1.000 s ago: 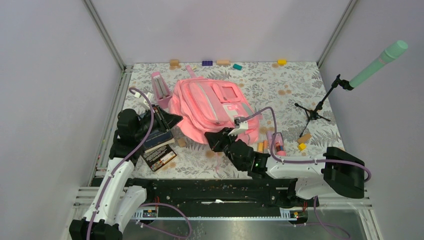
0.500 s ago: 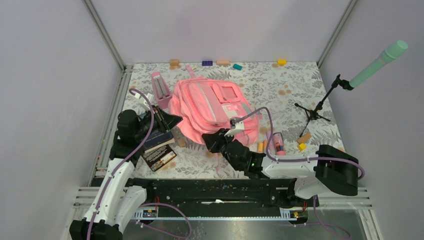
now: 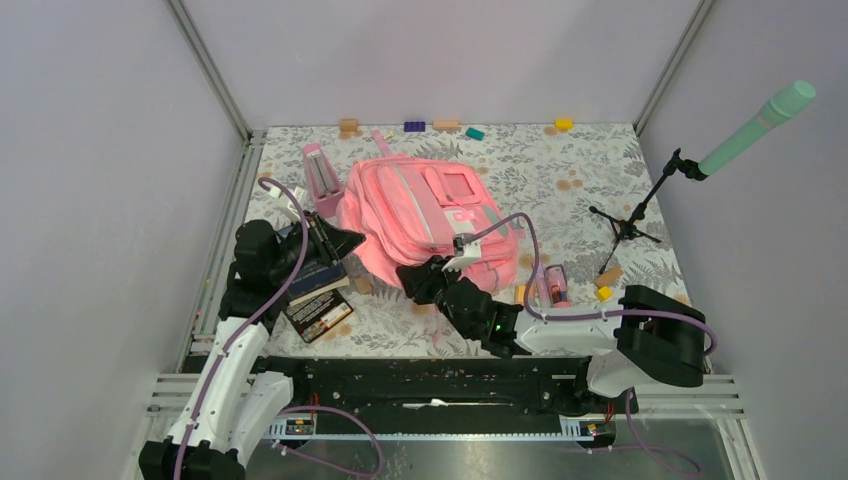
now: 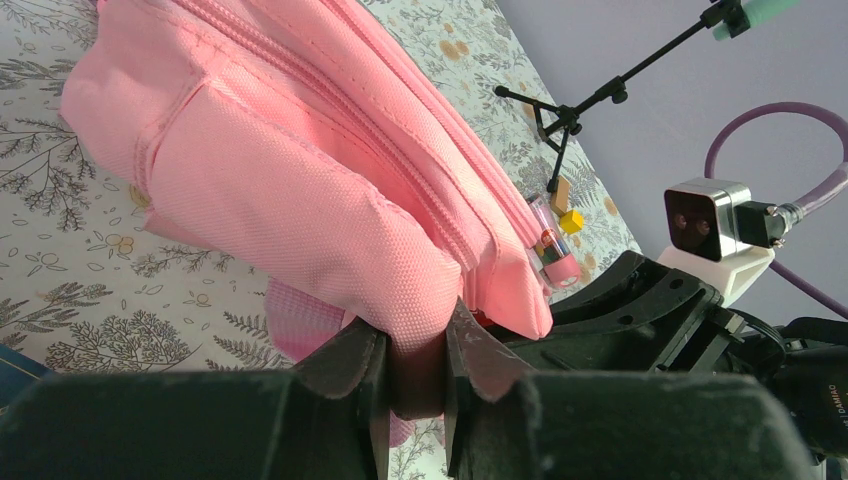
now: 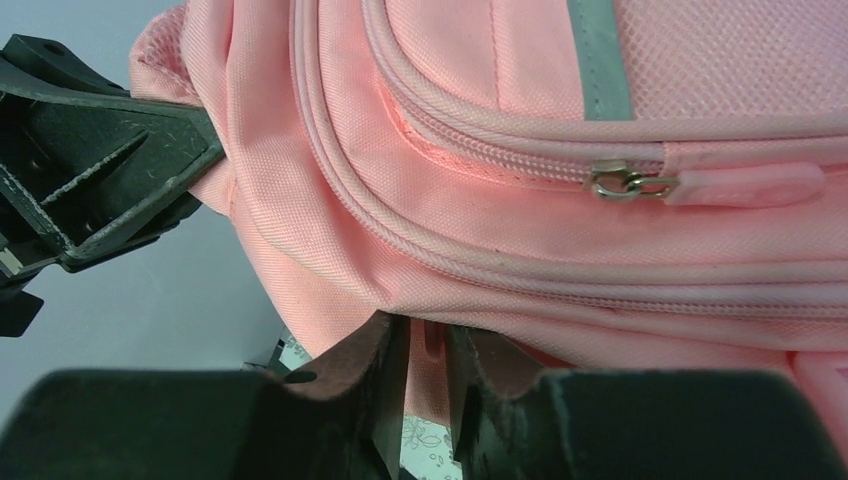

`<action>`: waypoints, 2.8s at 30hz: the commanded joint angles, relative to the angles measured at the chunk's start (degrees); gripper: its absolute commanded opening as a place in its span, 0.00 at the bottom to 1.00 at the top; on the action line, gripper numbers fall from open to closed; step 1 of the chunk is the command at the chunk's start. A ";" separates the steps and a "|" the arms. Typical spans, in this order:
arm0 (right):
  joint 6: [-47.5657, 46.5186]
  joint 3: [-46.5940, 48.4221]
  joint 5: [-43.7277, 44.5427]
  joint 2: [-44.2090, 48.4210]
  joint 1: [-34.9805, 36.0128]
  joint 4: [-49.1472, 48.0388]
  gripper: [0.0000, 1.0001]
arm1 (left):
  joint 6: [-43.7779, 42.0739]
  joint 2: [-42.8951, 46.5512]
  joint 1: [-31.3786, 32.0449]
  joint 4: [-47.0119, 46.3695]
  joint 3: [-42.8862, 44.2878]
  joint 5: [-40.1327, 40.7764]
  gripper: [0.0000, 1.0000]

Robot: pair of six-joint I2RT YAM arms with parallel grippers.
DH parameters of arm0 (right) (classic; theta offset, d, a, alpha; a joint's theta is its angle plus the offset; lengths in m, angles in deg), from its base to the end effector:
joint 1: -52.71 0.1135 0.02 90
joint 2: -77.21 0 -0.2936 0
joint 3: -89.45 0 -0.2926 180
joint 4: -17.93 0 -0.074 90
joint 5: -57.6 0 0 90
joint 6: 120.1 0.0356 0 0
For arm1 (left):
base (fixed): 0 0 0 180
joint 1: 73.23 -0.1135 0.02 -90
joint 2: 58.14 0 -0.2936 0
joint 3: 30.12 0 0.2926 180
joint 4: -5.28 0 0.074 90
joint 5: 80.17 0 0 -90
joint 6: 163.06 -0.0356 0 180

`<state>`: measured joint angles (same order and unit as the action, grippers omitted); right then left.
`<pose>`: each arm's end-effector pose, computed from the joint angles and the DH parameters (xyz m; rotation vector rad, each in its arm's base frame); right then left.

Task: Pack the student bag
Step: Unzip the student bag at the center of the board.

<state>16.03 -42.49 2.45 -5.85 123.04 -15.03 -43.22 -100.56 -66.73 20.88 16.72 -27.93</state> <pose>0.1293 0.3014 0.2334 0.1417 1.7052 1.0729 0.1915 -0.0438 0.3143 0.1293 1.8377 -1.0307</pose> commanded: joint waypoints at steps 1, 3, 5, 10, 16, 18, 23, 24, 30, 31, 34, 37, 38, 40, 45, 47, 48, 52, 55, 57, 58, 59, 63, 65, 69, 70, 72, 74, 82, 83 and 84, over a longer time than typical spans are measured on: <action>-0.28 3.14 1.51 -1.52 -0.72 -3.50 0.26 | -0.01 2.06 0.27 -6.21 0.98 -4.12 0.00; 0.11 3.53 1.68 -1.95 -0.65 -2.72 0.24 | 0.04 1.99 0.27 -6.23 0.90 -4.08 0.00; 0.58 3.96 1.87 -2.02 -0.71 -1.37 0.20 | -0.03 2.02 0.27 -6.20 0.86 -4.08 0.00; 0.54 3.98 2.04 -0.47 -0.72 0.67 0.02 | 0.04 2.02 0.27 -6.21 0.83 -3.84 0.00; -0.58 6.94 0.63 3.99 -0.70 8.48 0.00 | -0.93 2.97 0.50 -3.91 0.60 1.59 0.00; -1.75 8.86 -0.62 4.88 -0.72 10.47 0.00 | -1.11 3.42 0.70 -2.20 0.48 3.87 0.00; -4.13 13.89 -4.78 4.87 -0.67 14.11 0.00 | -1.02 3.35 0.96 -1.22 0.24 5.78 0.00; -4.47 15.00 -5.43 4.63 -0.71 15.02 0.00 | -1.03 3.19 1.09 -1.24 0.32 5.69 0.00; -5.44 21.85 -8.18 2.79 -0.76 22.01 0.00 | -1.11 3.27 1.81 -1.81 0.19 4.64 0.00; -5.26 22.88 -8.40 2.47 -0.80 23.11 0.00 | -1.11 3.43 2.03 -2.21 0.11 4.40 0.00; -3.24 26.09 -11.85 1.43 -3.00 26.86 0.00 | -1.19 3.52 2.81 -2.36 -0.09 4.29 0.00; -1.07 29.47 -16.84 -0.54 -6.11 30.63 0.00 | -1.28 3.18 3.73 -2.36 -0.05 3.93 0.00; -0.89 30.52 -18.01 -1.10 -6.96 31.59 0.00 | -1.40 3.07 4.10 -2.41 -0.04 3.96 0.00; -1.52 32.20 -18.98 -1.77 -7.89 33.10 0.00 | -1.52 2.90 4.74 -2.36 -0.11 4.21 0.00; -4.01 33.05 -18.44 -1.09 -9.12 34.71 0.00 | -2.01 2.16 6.32 -1.75 0.04 4.95 0.00; -3.99 31.74 -19.60 -0.13 -10.22 34.86 0.00 | -3.17 1.92 6.67 -0.09 0.97 5.63 0.08; -4.18 30.88 -20.24 0.41 -10.78 34.86 0.00 | -3.90 2.00 6.71 1.19 1.71 6.46 0.18; -7.06 27.06 -21.98 3.49 -11.43 34.86 0.00 | -5.49 3.48 6.68 7.58 5.34 12.82 0.69; -8.27 24.25 -22.76 5.34 -11.60 35.08 0.00 | -5.74 5.14 6.68 12.25 8.33 16.50 0.84; -8.31 22.41 -22.86 6.19 -11.74 35.14 0.00 | -6.04 5.80 6.68 15.11 10.36 19.15 0.89; -8.17 21.67 -23.01 6.44 -11.75 35.13 0.00 | -6.22 5.81 6.68 16.64 11.56 20.32 0.91; -7.96 20.94 -23.19 6.55 -11.78 35.13 0.00 | -6.17 5.59 6.68 18.15 13.15 21.81 0.92; -6.72 17.36 -25.57 6.95 -11.79 32.47 0.00 | -4.55 1.60 6.60 21.38 16.67 26.75 0.95; -6.22 15.66 -26.47 7.29 -11.79 31.49 0.00 | -3.61 -1.97 6.57 20.78 17.54 27.42 0.95; -6.31 12.58 -27.60 8.04 -11.79 30.99 0.00 | -1.23 -10.18 6.34 17.46 17.80 25.02 0.91; -6.40 11.56 -27.64 8.35 -11.79 30.92 0.00 | -0.52 -11.89 6.26 16.53 17.79 24.27 0.88; -6.65 9.78 -27.38 9.16 -11.75 31.01 0.00 | 0.31 -15.04 6.24 14.97 17.86 23.18 0.80; -6.90 8.33 -26.94 10.12 -11.79 31.12 0.00 | 0.64 -18.00 6.18 14.24 18.22 23.07 0.74; -7.46 5.90 -26.69 12.50 -11.79 31.61 0.00 | -1.36 -27.42 5.21 14.60 20.03 24.46 0.59; -7.50 5.75 -26.62 12.65 -11.79 31.61 0.00 | -1.48 -28.76 5.19 14.52 20.28 24.28 0.58; -7.53 5.65 -26.59 12.73 -11.79 31.66 0.00 | -1.65 -30.12 5.19 14.51 20.62 24.03 0.55</action>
<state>9.34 -36.98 -24.61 4.22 111.89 20.90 -43.77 -127.09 -61.16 38.39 34.16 -3.95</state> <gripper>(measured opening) 0.034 0.585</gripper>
